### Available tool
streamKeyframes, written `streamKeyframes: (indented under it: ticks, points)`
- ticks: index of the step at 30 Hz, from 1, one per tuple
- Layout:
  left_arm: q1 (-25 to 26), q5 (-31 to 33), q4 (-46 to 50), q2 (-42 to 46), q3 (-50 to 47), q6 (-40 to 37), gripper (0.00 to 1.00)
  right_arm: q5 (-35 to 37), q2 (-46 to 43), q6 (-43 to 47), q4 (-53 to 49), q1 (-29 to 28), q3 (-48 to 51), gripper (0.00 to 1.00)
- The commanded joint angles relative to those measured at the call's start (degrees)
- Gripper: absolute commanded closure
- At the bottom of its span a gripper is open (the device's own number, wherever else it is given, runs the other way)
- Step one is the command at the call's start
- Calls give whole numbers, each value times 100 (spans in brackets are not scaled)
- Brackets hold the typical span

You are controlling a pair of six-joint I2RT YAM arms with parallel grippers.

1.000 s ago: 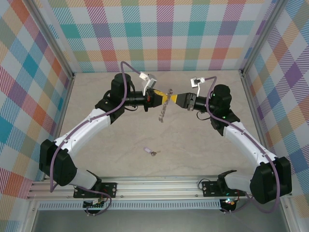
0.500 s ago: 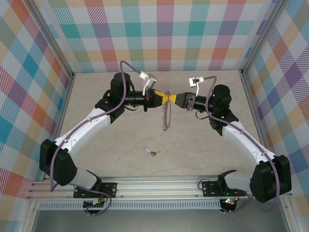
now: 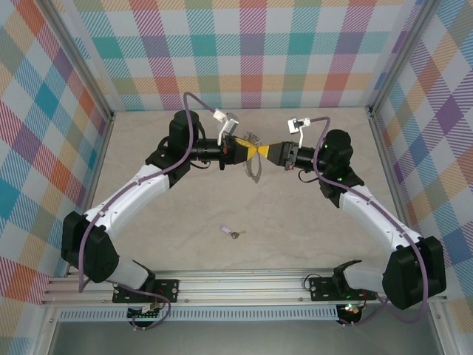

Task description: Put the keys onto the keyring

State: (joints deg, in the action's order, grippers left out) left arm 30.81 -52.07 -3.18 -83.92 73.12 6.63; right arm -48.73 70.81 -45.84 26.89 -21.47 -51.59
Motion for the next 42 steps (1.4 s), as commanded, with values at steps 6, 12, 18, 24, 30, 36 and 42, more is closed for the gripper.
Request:
streamKeyframes:
  ticks: [6, 12, 18, 24, 30, 36, 42]
  points:
    - [-22, -307, -123, -82, 266, -31, 100, -224, -14, 189, 36, -138, -296, 81]
    - [-24, -373, -63, -116, 299, -39, 100, -165, -14, 251, -31, -164, -307, 93]
    - [-22, -323, 8, -114, 293, -62, 100, -37, -53, 302, -98, -166, -290, 100]
    - [-22, 229, -25, 1, 202, 61, 92, 476, -193, 405, -330, -164, -178, 100]
    - [-22, 1062, -104, 217, -24, 381, 63, 1056, -250, 481, -617, -170, -41, 100]
    - [-30, 1919, 113, 332, -172, 418, 53, 1398, -259, 496, -826, -162, -1, 100]
    - [-31, 2226, 41, 387, -271, 581, 48, 1595, -287, 455, -912, -165, 88, 100]
